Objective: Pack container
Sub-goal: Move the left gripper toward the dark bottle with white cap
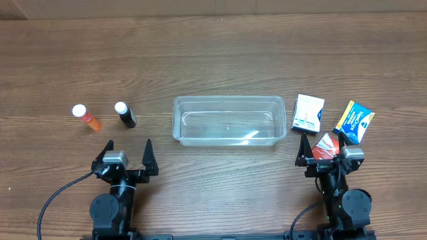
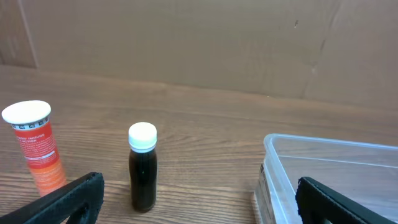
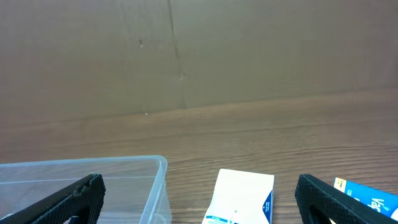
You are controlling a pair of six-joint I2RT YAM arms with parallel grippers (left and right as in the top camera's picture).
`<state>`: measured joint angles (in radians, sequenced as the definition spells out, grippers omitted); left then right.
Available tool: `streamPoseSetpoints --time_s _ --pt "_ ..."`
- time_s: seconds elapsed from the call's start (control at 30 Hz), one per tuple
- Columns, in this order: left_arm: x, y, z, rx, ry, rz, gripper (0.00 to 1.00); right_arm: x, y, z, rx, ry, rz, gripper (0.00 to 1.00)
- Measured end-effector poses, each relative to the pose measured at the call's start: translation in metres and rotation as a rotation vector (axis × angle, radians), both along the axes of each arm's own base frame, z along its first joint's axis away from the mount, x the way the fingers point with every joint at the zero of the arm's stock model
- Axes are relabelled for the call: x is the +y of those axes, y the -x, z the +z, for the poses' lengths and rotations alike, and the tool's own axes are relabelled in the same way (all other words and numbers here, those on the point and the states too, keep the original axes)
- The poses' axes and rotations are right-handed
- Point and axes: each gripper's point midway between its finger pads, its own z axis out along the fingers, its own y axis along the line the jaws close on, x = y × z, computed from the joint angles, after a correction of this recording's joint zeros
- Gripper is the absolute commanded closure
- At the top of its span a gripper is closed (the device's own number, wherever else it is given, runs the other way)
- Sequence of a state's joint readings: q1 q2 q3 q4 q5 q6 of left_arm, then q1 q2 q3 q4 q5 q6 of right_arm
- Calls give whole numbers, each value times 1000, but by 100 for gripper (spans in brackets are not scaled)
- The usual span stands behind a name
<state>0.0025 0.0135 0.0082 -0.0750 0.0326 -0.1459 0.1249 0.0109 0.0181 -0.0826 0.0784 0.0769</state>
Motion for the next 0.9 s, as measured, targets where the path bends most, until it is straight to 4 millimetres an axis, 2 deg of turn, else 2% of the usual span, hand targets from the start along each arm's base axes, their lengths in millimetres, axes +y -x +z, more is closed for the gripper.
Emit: streamPoseSetpoints --time_s 0.3,0.37,0.47,0.63,0.67,0.77,0.9 --pt "-6 0 0 1 34 -33 0 9 1 -2 13 -42 52 0" --pt "-9 2 -6 41 76 -48 0 10 2 -16 79 -57 58 0" --pt "-12 10 -2 141 103 -55 0 10 7 -21 179 -61 56 0" --pt "-10 22 88 200 119 -38 0 11 8 48 311 -56 57 0" --pt "-9 21 98 243 119 -31 0 12 8 54 396 -49 54 0" --pt "-5 15 113 428 116 2 0 14 1 68 625 -31 50 0" --pt "-7 26 94 782 121 16 0 18 8 63 982 -10 56 0"
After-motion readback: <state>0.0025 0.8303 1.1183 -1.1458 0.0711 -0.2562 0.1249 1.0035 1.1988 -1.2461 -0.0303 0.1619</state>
